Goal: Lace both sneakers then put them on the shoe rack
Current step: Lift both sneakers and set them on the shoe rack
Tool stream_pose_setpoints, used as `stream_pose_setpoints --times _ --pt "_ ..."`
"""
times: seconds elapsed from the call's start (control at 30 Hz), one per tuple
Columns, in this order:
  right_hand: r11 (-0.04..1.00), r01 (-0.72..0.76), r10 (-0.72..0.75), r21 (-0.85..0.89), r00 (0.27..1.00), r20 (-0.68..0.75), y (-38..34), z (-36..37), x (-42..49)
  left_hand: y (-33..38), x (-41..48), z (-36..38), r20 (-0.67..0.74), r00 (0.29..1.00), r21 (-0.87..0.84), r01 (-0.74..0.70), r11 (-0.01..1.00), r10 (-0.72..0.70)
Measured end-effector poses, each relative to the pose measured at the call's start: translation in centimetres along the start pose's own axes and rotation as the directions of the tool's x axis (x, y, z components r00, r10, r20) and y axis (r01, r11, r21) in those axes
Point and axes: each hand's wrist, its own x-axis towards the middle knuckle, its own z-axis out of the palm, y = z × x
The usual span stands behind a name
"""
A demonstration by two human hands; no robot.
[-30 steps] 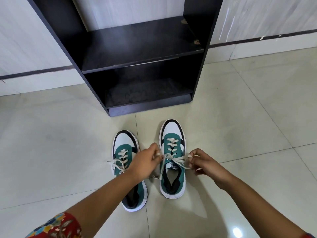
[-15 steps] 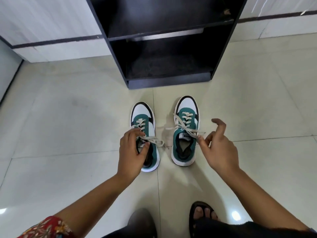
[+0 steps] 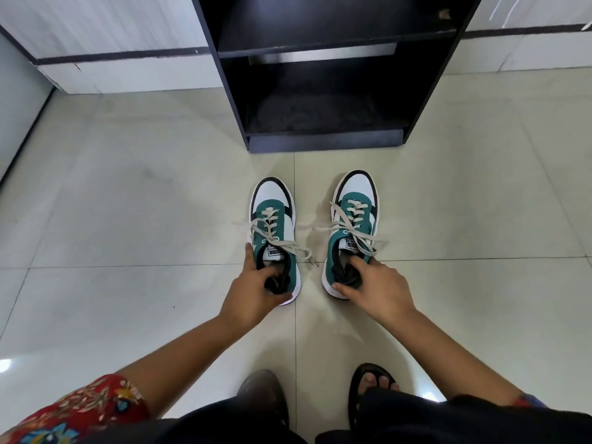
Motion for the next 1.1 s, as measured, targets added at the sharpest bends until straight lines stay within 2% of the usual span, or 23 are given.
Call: stream_pose_setpoints --times 0.2,0.3,0.43,0.53,0.7,0.87,1.1 --pt "0.995 0.038 -0.023 0.094 0.988 -0.152 -0.1 0.2 0.5 -0.1 0.5 0.1 -0.119 0.993 -0.102 -0.036 0.994 0.023" --pt "0.989 0.062 -0.037 0.132 0.983 -0.181 -0.1 0.2 1.0 0.2 0.8 -0.1 -0.162 0.986 -0.114 -0.068 0.991 0.049" --pt "0.964 0.105 -0.050 0.245 0.974 -0.221 -0.4 -0.6 1.5 0.8 1.3 -1.1 -0.189 0.981 -0.190 -0.089 0.978 0.052" --pt "0.957 0.107 -0.040 0.268 0.969 -0.243 -1.1 -3.1 1.4 1.9 1.3 -3.1 -0.182 0.983 -0.220 -0.069 0.973 0.029" --pt "0.963 0.110 -0.047 0.248 0.968 -0.248 -3.1 -10.8 -0.7 6.6 -1.2 -9.2 -0.181 0.982 -0.190 -0.079 0.979 0.044" --pt "0.978 0.088 -0.050 0.190 0.979 -0.200 -6.3 -22.5 -5.1 13.3 -5.5 -18.8 -0.121 0.990 -0.119 -0.083 0.989 0.068" --pt "0.973 0.098 -0.056 0.209 0.979 -0.195 -11.4 -37.5 -10.2 23.4 -10.8 -31.0 -0.177 0.983 -0.135 -0.081 0.987 0.056"
